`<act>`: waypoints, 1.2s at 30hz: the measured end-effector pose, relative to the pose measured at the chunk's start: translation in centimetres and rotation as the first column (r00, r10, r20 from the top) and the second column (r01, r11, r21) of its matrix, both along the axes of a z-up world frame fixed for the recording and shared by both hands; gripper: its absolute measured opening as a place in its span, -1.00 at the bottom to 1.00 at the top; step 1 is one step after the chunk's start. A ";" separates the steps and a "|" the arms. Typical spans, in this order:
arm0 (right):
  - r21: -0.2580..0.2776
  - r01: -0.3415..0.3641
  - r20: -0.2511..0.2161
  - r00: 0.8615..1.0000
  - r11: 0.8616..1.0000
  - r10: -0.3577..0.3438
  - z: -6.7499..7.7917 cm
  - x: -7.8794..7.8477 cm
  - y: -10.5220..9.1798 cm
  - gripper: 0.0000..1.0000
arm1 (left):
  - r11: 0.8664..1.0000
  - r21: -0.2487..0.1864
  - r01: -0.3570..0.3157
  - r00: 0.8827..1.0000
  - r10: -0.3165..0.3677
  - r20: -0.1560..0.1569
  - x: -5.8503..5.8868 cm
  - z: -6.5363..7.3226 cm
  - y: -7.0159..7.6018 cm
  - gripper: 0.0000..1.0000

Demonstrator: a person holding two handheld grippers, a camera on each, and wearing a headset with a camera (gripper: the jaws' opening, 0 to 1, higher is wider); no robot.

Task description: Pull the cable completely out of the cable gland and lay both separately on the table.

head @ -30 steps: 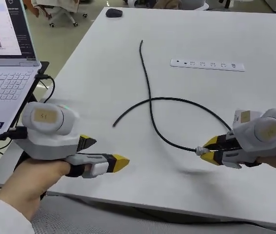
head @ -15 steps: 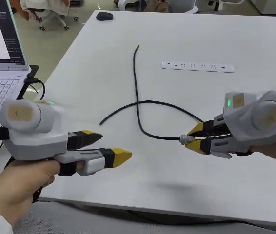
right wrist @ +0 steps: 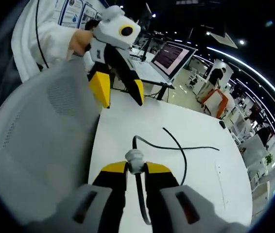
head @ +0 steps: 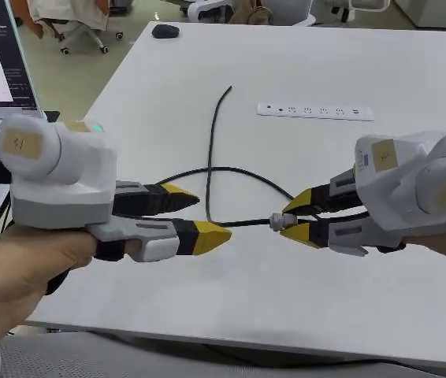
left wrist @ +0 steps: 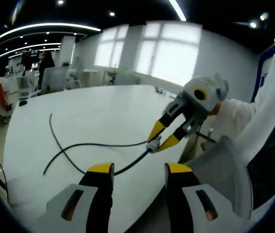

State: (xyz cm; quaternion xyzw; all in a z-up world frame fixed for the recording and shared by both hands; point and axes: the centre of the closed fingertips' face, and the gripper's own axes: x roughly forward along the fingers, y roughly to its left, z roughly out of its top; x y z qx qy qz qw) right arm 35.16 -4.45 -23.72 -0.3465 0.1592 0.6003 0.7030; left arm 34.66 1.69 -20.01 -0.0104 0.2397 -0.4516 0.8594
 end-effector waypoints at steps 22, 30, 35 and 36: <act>0.163 -0.093 0.129 0.989 0.982 0.073 5.5 -2.3 1.7 -0.77 | 0.954 -0.195 0.229 0.973 -0.227 0.030 -0.6 2.6 -4.0 -0.48; 0.169 -0.123 0.184 0.979 0.978 0.091 6.5 -2.4 2.0 -0.77 | 0.932 -0.258 0.254 0.966 -0.258 0.018 -1.1 3.2 -4.9 -0.65; 0.240 -0.126 0.147 0.985 0.963 0.093 7.3 -2.6 2.1 -0.76 | 0.916 -0.320 0.241 0.969 -0.243 0.036 -1.2 4.0 -4.6 -0.66; 0.249 -0.131 0.153 0.984 0.960 0.094 7.5 -2.7 2.2 -0.75 | 0.913 -0.331 0.237 0.970 -0.239 0.036 -1.3 4.1 -4.5 -0.67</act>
